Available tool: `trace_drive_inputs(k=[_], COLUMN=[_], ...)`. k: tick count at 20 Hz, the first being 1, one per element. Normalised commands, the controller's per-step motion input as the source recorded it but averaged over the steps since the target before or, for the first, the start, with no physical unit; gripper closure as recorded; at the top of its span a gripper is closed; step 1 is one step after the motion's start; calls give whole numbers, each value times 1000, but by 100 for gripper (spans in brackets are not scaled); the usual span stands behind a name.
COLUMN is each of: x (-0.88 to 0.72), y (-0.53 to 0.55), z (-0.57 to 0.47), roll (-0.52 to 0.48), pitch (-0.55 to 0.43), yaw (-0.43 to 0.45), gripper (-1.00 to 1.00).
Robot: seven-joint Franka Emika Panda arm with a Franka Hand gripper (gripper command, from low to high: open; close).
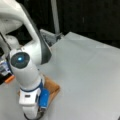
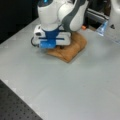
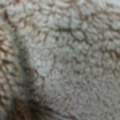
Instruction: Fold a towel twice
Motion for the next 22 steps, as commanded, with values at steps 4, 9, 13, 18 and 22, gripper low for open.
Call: trace_drive_inputs(k=[4,9,13,18,22], x=[-169,-195,-155,-138,-202], y=[56,36,45,87,157], z=[82,167,181,166,222], roll=[39,-26,-101,-118,-36], pitch=[-28,62,111,111,80], yaw=[-110,-77,-37,-16,-73], gripper=[-100,-100,-100,-100,-100])
